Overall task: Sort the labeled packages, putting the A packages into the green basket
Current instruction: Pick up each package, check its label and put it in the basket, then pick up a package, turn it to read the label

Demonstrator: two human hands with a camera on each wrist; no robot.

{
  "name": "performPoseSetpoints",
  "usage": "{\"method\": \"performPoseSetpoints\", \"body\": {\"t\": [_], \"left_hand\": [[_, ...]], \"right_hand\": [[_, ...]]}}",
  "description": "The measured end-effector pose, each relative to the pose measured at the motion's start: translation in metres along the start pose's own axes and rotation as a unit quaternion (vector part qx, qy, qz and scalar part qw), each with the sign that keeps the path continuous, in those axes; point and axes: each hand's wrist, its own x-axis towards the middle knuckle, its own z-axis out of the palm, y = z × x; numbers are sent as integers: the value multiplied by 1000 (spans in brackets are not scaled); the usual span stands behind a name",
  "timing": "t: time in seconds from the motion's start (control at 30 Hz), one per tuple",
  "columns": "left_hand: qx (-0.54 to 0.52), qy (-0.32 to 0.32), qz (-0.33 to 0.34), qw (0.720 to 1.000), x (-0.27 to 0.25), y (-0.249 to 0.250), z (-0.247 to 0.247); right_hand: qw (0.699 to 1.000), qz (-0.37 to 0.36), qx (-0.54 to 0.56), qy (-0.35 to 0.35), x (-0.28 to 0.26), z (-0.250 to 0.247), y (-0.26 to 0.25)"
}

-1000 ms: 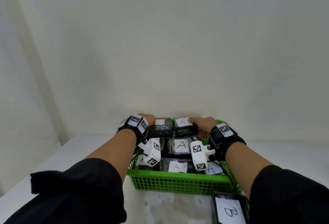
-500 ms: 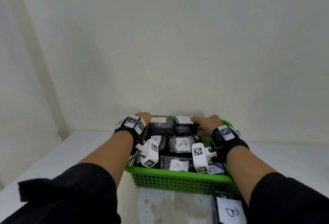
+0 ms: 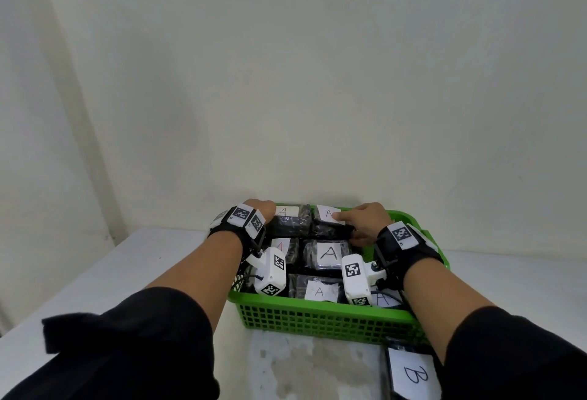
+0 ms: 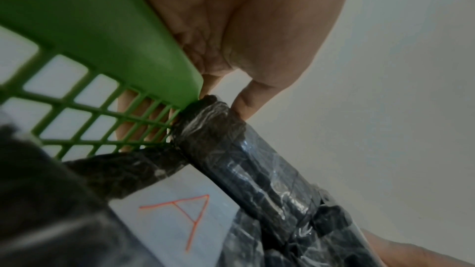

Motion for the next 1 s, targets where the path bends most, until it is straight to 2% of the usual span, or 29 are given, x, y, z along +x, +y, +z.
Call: {"method": "performPoseSetpoints", "body": {"t": [0.13, 0.33, 0.57, 0.7, 0.83, 1.0], "left_hand": [[12, 2, 29, 1000, -3, -2, 3], [-74, 19, 2, 997, -4, 3, 0], [-71, 7, -6, 997, -7, 3, 1], [-78, 3, -14, 997, -10, 3, -5], [-137, 5, -35, 990, -24, 5, -22], [-223, 79, -78, 968, -59, 21, -58]], "right_hand": [[998, 0, 55, 7, 4, -8, 3], [1000, -3, 26, -7, 7, -2, 4], [1000, -11, -8, 19, 2, -5, 1], [998, -22, -61, 27, 0, -8, -1], [989, -57, -135, 25, -7, -13, -12], [973, -122, -191, 38, -30, -26, -47]]}}
